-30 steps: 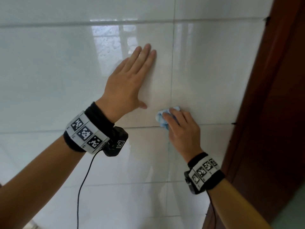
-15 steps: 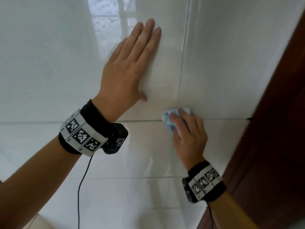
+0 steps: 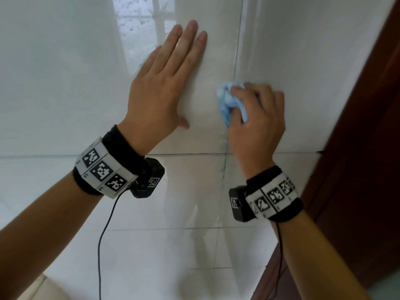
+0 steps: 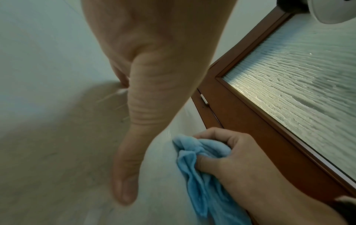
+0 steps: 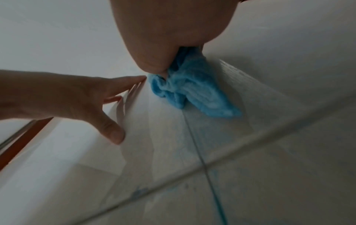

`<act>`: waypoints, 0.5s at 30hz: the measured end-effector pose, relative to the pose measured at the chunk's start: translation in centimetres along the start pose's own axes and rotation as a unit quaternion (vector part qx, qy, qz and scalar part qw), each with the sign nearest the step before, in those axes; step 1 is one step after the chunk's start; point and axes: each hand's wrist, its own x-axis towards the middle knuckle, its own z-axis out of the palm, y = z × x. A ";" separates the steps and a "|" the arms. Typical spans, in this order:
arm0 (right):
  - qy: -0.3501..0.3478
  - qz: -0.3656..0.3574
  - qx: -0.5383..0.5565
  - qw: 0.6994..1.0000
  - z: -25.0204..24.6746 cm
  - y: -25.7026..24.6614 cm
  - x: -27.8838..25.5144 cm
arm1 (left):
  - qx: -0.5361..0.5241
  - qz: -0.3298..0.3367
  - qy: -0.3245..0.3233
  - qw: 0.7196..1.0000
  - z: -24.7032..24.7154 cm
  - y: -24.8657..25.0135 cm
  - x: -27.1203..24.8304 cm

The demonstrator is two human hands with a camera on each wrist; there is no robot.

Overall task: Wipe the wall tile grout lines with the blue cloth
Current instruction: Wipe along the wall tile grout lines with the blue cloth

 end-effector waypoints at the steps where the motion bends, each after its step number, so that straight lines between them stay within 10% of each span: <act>1: 0.011 0.005 0.002 1.000 0.3 -0.2 0.6 | 0.000 0.001 0.000 1.000 0.0 0.0 0.0; 15: -0.096 -0.043 -0.021 0.994 -0.7 2.0 -13.1 | 0.006 -0.003 0.003 1.000 -0.2 0.3 -0.2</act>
